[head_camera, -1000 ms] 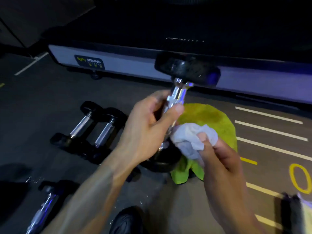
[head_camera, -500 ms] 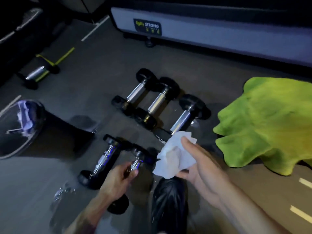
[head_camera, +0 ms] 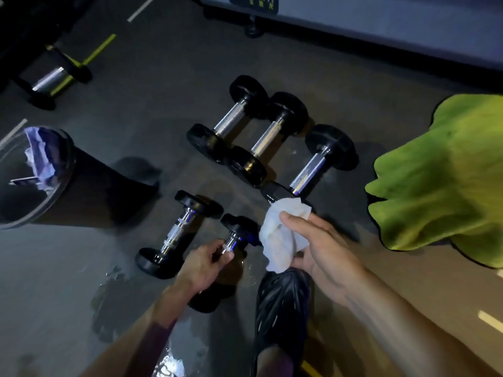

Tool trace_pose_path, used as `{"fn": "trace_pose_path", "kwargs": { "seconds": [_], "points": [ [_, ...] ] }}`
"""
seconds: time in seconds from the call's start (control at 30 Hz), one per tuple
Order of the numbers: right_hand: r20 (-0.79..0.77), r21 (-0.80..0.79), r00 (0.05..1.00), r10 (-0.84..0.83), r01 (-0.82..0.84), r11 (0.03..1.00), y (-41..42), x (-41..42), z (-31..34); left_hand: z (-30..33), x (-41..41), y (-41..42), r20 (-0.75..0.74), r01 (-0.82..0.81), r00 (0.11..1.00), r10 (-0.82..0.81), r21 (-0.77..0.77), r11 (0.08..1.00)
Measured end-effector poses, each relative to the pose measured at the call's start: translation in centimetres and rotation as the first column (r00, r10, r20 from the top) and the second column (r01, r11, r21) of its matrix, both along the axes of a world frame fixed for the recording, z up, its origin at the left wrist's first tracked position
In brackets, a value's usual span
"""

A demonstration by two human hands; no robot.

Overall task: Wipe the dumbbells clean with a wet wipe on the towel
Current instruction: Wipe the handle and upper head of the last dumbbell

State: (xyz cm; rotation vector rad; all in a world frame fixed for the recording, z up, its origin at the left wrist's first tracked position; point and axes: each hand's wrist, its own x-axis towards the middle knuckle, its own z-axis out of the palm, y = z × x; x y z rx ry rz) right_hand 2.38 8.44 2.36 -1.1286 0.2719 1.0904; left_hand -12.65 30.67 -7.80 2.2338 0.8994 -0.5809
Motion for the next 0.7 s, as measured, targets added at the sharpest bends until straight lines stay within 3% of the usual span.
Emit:
{"fn": "trace_pose_path", "kwargs": {
  "seconds": [0.07,0.13,0.17,0.23,0.3,0.37,0.47,0.6,0.7],
  "points": [
    [-0.005,0.012,1.000,-0.017,0.017,1.000,-0.3,-0.1,0.0,1.3,0.4,-0.3,0.070,0.030,0.997,-0.038,0.112,0.993],
    [0.005,0.029,1.000,-0.016,0.016,0.999,-0.7,-0.2,0.0,3.3,1.4,-1.2,0.318,-0.013,0.946,-0.058,0.220,0.976],
    [0.014,0.042,1.000,-0.014,0.013,0.999,-0.9,-0.3,0.0,4.5,2.0,-1.9,0.462,-0.101,0.887,0.006,0.181,0.978],
    [0.045,0.048,0.999,0.006,-0.008,0.999,-1.2,-0.5,-0.1,7.2,3.6,-3.4,0.577,-0.157,0.803,0.147,-0.032,0.987],
    [0.090,0.081,0.995,0.036,-0.044,0.996,-1.7,-0.5,-0.2,8.6,4.7,-4.7,0.522,-0.007,0.825,0.217,-0.374,0.927],
    [0.144,0.125,0.987,0.078,-0.097,0.987,-2.2,-0.6,-0.2,9.0,5.2,-6.1,0.437,0.105,0.872,0.223,-0.610,0.785],
    [0.173,0.122,0.980,0.102,-0.124,0.985,-3.2,-0.5,-0.4,8.6,5.7,-7.5,0.413,0.064,0.858,0.307,-0.677,0.733],
    [0.215,0.046,0.976,0.033,-0.043,0.998,-5.4,0.5,-1.0,8.4,6.0,-8.3,0.333,-0.132,0.736,0.589,-0.784,0.607],
    [0.254,0.064,0.967,-0.022,0.006,0.998,-6.8,0.7,-1.6,9.2,7.0,-9.1,0.374,-0.134,0.655,0.656,-0.798,0.588]
  ]
}}
